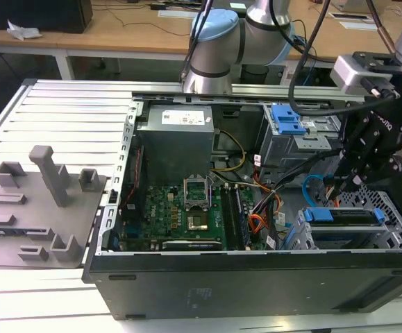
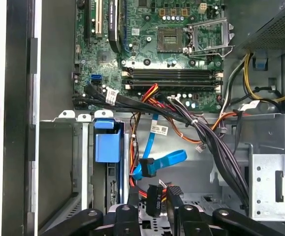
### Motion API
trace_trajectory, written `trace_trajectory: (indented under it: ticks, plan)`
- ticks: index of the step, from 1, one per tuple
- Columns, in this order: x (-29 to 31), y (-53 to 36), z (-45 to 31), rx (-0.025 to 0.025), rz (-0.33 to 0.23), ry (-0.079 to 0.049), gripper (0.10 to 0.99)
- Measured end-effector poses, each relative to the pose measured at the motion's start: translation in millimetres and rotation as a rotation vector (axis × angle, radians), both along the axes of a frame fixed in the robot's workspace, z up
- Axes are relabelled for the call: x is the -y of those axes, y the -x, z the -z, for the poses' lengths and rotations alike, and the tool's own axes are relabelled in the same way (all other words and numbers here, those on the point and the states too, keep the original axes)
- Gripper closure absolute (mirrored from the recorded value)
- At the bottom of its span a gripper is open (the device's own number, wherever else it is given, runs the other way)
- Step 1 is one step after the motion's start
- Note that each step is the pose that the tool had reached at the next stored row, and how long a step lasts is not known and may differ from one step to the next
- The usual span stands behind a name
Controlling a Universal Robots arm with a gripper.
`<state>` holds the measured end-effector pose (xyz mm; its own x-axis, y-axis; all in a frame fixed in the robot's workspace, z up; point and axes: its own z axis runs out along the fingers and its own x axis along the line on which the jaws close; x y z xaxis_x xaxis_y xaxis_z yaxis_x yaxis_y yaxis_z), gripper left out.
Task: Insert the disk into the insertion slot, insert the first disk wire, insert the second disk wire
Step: 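Insert the first disk wire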
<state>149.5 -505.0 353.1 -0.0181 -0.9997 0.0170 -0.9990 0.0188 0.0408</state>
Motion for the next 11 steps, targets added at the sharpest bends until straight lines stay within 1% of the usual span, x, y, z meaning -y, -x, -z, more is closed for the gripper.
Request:
trace_trajectory:
  ticks: [5, 7, 8, 9, 11]
  plan:
    - [0.0, 0.0, 0.7, 0.0000, 0.000, 0.001, 0.725]
    - [0.0, 0.0, 0.8, 0.0000, 0.000, 0.001, 0.741]
    - [0.0, 0.0, 0.8, 0.0000, 0.000, 0.002, 0.871]
    - [0.0, 0.0, 0.7, 0.0000, 0.000, 0.002, 0.914]
    - [0.0, 0.0, 0.8, 0.0000, 0.000, 0.003, 0.914]
